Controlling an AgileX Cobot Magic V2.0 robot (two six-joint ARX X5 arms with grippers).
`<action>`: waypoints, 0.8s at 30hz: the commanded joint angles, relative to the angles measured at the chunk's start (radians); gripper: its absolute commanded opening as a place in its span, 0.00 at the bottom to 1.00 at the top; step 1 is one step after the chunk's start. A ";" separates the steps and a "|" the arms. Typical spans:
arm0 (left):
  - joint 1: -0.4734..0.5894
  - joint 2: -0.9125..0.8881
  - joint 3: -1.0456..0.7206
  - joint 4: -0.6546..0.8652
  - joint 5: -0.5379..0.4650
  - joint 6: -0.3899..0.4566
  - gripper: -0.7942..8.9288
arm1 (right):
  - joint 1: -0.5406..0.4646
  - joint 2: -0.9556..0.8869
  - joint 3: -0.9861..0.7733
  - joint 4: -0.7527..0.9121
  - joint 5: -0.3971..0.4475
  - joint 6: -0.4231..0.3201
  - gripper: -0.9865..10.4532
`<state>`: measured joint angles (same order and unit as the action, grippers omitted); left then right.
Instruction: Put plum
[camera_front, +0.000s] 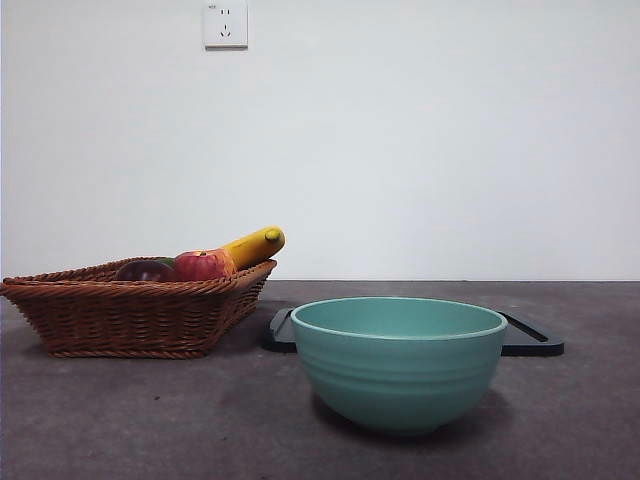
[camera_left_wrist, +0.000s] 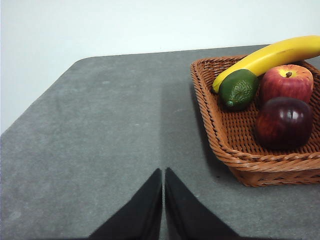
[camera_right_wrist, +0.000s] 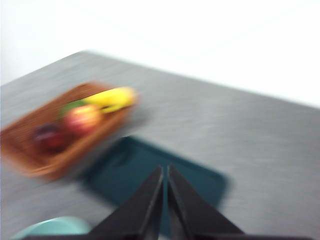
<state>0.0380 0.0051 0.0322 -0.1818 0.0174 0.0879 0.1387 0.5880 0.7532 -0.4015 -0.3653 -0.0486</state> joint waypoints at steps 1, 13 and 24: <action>0.002 -0.002 -0.021 -0.006 -0.003 -0.002 0.09 | -0.069 -0.077 -0.099 0.087 0.003 -0.016 0.09; 0.002 -0.002 -0.021 -0.006 -0.003 -0.002 0.09 | -0.188 -0.353 -0.481 0.341 0.170 -0.035 0.09; 0.002 -0.002 -0.021 -0.006 -0.003 -0.002 0.09 | -0.188 -0.522 -0.700 0.420 0.187 -0.035 0.09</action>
<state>0.0380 0.0051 0.0322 -0.1818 0.0170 0.0879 -0.0471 0.0731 0.0566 0.0044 -0.1825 -0.0757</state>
